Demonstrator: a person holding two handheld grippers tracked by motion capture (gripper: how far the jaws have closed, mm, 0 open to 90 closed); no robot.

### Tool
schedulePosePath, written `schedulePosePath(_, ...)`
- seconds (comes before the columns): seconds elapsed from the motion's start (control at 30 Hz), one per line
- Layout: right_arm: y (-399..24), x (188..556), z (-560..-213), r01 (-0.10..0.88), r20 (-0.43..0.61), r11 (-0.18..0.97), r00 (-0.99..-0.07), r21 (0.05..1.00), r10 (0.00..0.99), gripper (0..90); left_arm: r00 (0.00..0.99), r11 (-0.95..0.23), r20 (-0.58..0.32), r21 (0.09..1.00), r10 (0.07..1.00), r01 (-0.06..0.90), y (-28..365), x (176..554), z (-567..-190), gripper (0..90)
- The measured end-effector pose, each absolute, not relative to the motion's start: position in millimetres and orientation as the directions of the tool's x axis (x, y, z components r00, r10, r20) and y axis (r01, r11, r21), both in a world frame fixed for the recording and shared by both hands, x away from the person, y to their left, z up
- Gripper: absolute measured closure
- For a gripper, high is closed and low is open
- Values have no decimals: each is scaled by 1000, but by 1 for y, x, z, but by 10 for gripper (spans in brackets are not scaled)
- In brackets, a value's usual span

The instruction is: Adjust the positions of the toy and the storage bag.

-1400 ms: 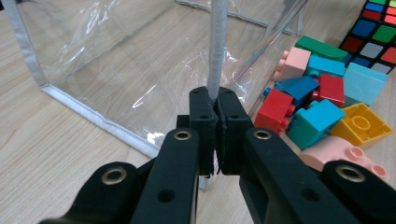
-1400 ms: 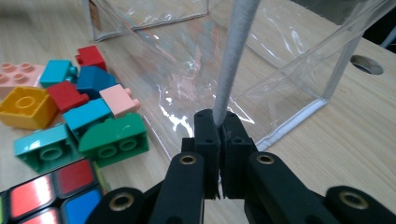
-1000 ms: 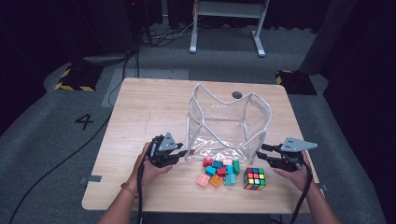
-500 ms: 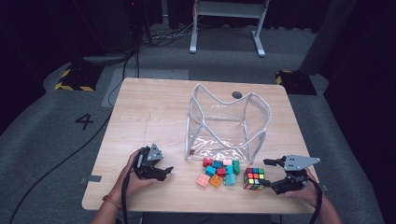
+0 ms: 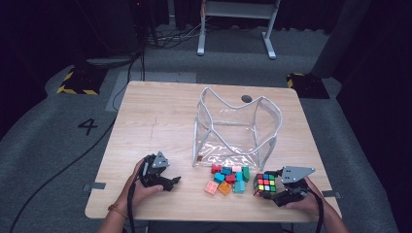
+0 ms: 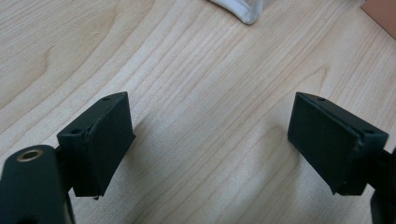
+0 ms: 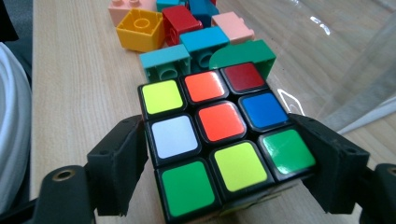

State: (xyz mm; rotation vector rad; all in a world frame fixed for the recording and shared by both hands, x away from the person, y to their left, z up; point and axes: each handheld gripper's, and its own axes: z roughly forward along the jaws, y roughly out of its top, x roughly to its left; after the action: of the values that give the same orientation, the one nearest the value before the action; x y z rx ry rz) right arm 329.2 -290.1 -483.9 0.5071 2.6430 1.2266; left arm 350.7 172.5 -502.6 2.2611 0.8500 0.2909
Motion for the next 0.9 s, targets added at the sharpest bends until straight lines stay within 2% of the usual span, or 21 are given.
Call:
schedulePosePath(0.2, -287, 335, -497, 238, -17, 593, -920, 769, 391, 331, 765, -553, -19, 679, 644, 483, 172, 353, -502, 131)
schedulePosePath(0.4, -293, 338, -495, 240, -22, 604, -919, 760, 393, 335, 765, -554, -19, 678, 644, 483, 172, 353, -502, 131)
schedulePosePath(0.57, -314, 342, -492, 252, -22, 622, -917, 741, 398, 337, 765, -554, -19, 679, 644, 483, 172, 353, -502, 131)
schedulePosePath(0.7, -335, 351, -493, 300, -11, 594, -887, 746, 462, 336, 765, -554, -19, 679, 644, 483, 172, 353, -502, 131)
schedulePosePath(0.9, -344, 361, -495, 358, 0, 541, -834, 761, 552, 336, 765, -554, -20, 678, 643, 483, 172, 353, -502, 130)
